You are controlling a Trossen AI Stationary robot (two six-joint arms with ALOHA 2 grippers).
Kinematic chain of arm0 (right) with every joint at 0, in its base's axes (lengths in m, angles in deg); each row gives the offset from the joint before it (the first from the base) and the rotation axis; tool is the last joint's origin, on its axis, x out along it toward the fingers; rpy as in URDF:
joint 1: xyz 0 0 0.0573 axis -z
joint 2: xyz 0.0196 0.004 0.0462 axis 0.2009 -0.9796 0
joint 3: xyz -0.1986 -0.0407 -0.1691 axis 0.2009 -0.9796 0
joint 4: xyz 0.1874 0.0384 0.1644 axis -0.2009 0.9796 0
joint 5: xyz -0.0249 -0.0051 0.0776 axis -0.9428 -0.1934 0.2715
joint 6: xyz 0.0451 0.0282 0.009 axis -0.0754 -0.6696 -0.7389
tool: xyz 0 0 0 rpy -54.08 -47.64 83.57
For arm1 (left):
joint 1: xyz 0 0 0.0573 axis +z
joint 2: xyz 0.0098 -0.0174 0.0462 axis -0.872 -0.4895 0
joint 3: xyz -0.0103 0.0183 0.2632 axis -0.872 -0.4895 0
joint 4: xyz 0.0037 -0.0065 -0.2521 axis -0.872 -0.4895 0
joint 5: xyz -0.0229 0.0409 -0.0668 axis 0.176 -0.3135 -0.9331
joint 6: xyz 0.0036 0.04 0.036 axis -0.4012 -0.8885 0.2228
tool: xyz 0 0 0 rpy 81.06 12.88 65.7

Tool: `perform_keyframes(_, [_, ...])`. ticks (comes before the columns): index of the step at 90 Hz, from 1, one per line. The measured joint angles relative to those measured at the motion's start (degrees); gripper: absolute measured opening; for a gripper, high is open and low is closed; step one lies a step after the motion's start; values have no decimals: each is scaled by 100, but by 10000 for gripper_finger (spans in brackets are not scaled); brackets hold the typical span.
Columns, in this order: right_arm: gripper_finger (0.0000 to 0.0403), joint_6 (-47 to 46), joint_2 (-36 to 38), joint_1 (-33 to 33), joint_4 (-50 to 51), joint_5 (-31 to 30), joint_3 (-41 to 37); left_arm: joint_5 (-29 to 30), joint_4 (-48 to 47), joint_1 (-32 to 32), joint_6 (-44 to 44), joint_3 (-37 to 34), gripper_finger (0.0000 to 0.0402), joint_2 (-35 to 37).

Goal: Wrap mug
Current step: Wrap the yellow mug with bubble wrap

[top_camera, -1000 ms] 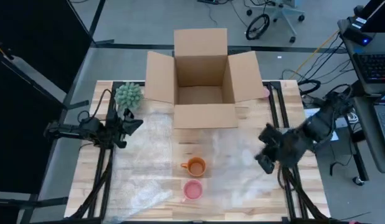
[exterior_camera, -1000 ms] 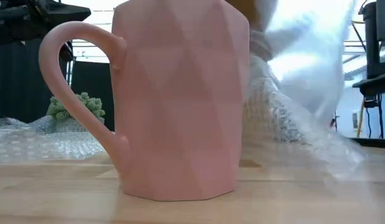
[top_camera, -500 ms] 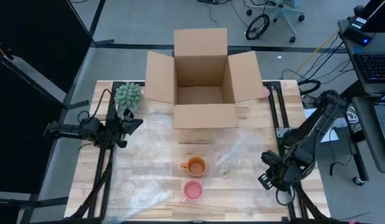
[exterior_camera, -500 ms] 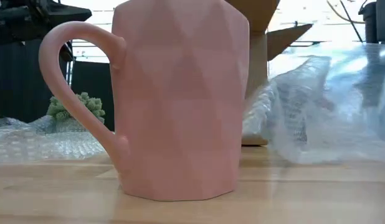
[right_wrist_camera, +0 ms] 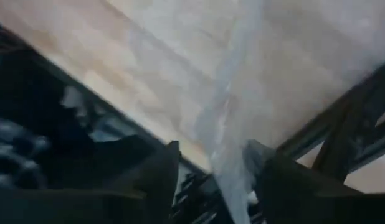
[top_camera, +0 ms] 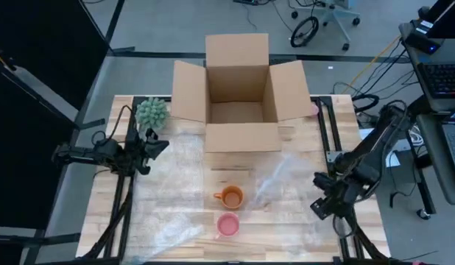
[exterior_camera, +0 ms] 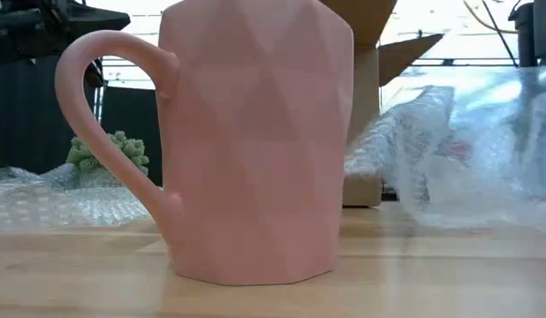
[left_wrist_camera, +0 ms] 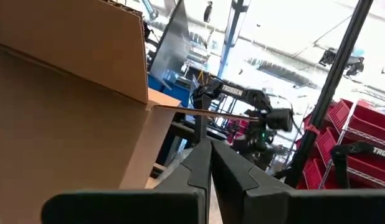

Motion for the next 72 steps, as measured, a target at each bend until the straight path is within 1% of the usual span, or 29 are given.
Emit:
perform_keyframes(7, [199, 135, 20, 31, 232, -591, 86, 0, -6, 0, -21, 0, 0, 0])
perform_keyframes(14, [200, 471, -2, 121, 267, -1167, 81, 0, -54, 0, -33, 0, 0, -2])
perform_keyframes(21, [198, 884, -81, 201, 178, -1985, -36, 0, -54, 0, -33, 0, 0, -1])
perform_keyframes(30, [197, 1387, -312, 233, -407, -3434, -373, 0, -55, 0, -42, 0, 0, 0])
perform_keyframes(33, [197, 1554, -407, 257, -692, -3693, -525, 0, -52, 0, -42, 0, 0, 1])
perform_keyframes(36, [197, 1776, -508, 307, -945, -3783, -661, 0, -55, 0, -42, 0, 0, 1])
perform_keyframes(41, [197, 2062, -669, 425, -1163, -3686, -852, 0, -54, 0, -44, 0, 0, 1])
perform_keyframes(45, [197, 2092, -786, 492, -1162, -3391, -973, 0, -54, 0, -44, 0, 0, 1])
perform_keyframes(50, [197, 1942, -946, 553, -851, -2669, -1066, 0, -54, 0, -35, 0, 0, 1])
perform_keyframes(58, [197, 1564, -1131, 570, -60, -1448, -1082, 0, -48, 0, -33, 0, 0, 1])
perform_keyframes(62, [197, 1474, -1155, 543, 264, -945, -1080, 0, -46, 1, -33, 0, 0, -1])
perform_keyframes(67, [196, 1445, -1149, 535, 501, -437, -1068, 0, -45, 0, -33, 0, 0, -1])
perform_keyframes(72, [196, 1501, -1115, 566, 673, -213, -963, 33, -45, 0, -33, 0, 0, -2])
